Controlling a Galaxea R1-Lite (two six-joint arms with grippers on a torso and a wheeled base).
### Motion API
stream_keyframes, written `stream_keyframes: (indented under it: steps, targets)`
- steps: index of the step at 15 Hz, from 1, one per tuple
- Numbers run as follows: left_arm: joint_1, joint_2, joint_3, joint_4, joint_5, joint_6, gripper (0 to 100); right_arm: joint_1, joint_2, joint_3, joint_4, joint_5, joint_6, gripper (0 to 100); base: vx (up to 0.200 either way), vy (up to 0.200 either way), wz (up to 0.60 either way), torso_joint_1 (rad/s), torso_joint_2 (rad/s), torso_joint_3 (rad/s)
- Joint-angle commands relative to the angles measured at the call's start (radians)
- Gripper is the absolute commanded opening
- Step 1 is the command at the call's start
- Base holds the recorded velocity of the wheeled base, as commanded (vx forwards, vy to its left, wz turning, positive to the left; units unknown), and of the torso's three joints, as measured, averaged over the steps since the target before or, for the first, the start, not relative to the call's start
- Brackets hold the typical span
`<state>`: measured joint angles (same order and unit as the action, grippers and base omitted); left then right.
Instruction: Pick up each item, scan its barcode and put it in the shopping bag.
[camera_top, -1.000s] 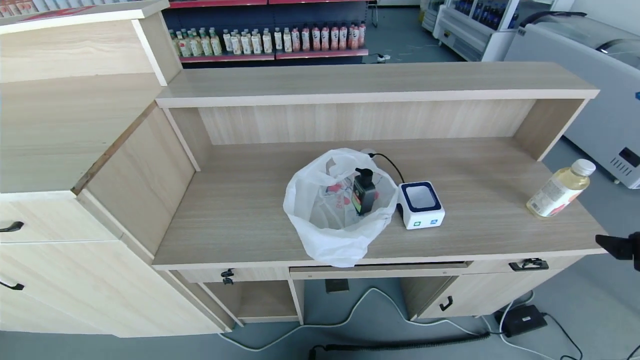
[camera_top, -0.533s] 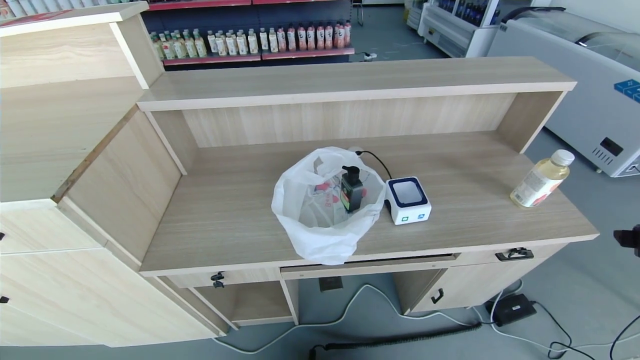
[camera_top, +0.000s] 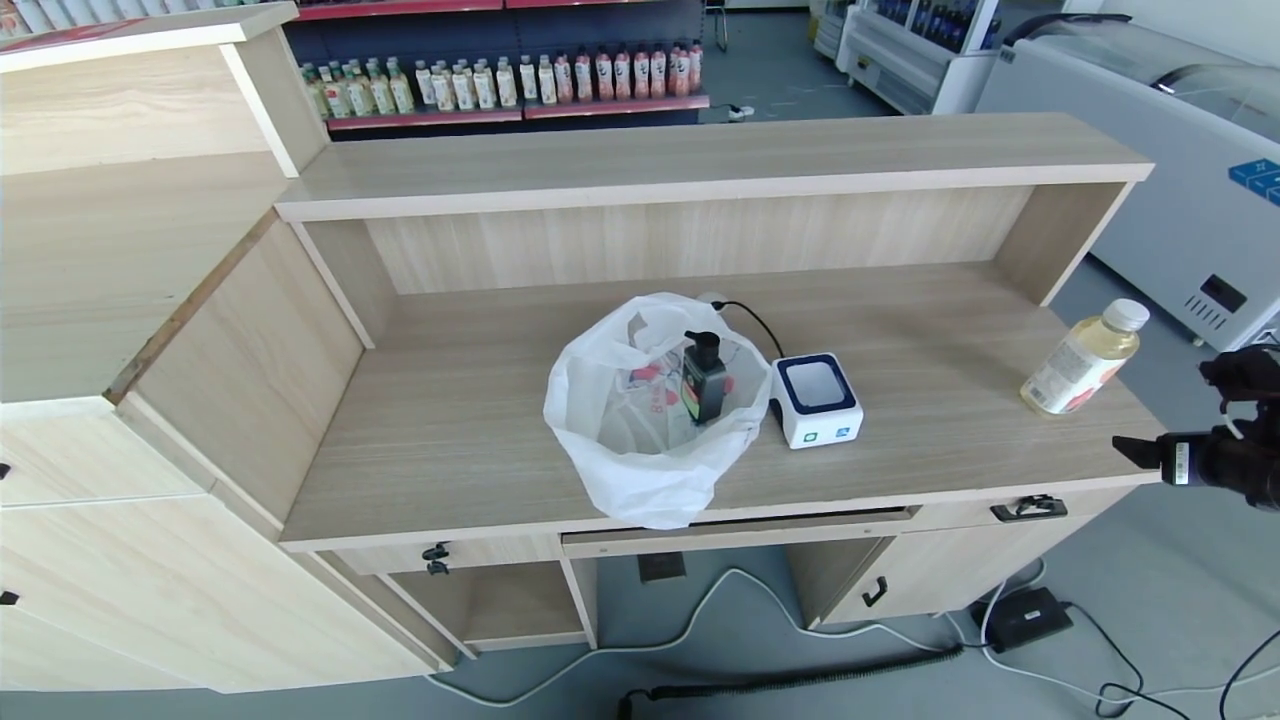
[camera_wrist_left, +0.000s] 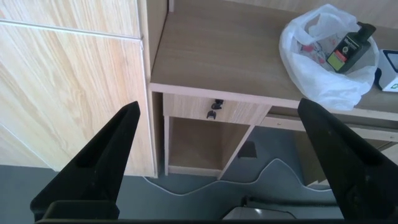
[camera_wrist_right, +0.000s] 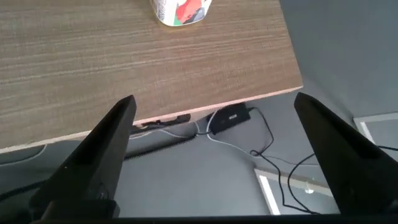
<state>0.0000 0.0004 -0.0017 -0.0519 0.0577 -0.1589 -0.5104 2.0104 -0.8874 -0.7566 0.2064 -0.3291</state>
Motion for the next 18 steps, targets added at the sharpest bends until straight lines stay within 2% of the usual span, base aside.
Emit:
stream_keyframes:
  steps: [1,2,5,12,18]
  targets:
    - [0.0,0.0,0.0,0.0,0.001,-0.001,100,0.02,0.099,-0.096,-0.007,0.005,0.002,100,0.0,0.0,0.0,0.0,0.0,0.0]
    - [0.0,0.0,0.0,0.0,0.001,-0.001,100,0.024,0.113,-0.12,-0.006,0.007,0.005,100,0.0,0.0,0.0,0.0,0.0,0.0]
    - [0.0,0.0,0.0,0.0,0.001,-0.001,100,0.061,0.166,-0.214,-0.007,0.108,0.022,100,0.0,0.0,0.0,0.0,0.0,0.0]
    - [0.0,0.0,0.0,0.0,0.001,-0.001,100,0.095,0.263,-0.392,-0.001,0.111,0.041,100,0.0,0.0,0.0,0.0,0.0,0.0]
    - [0.0,0.0,0.0,0.0,0.001,-0.001,100,0.151,0.31,-0.447,-0.01,0.113,0.079,100,0.0,0.0,0.0,0.0,0.0,0.0]
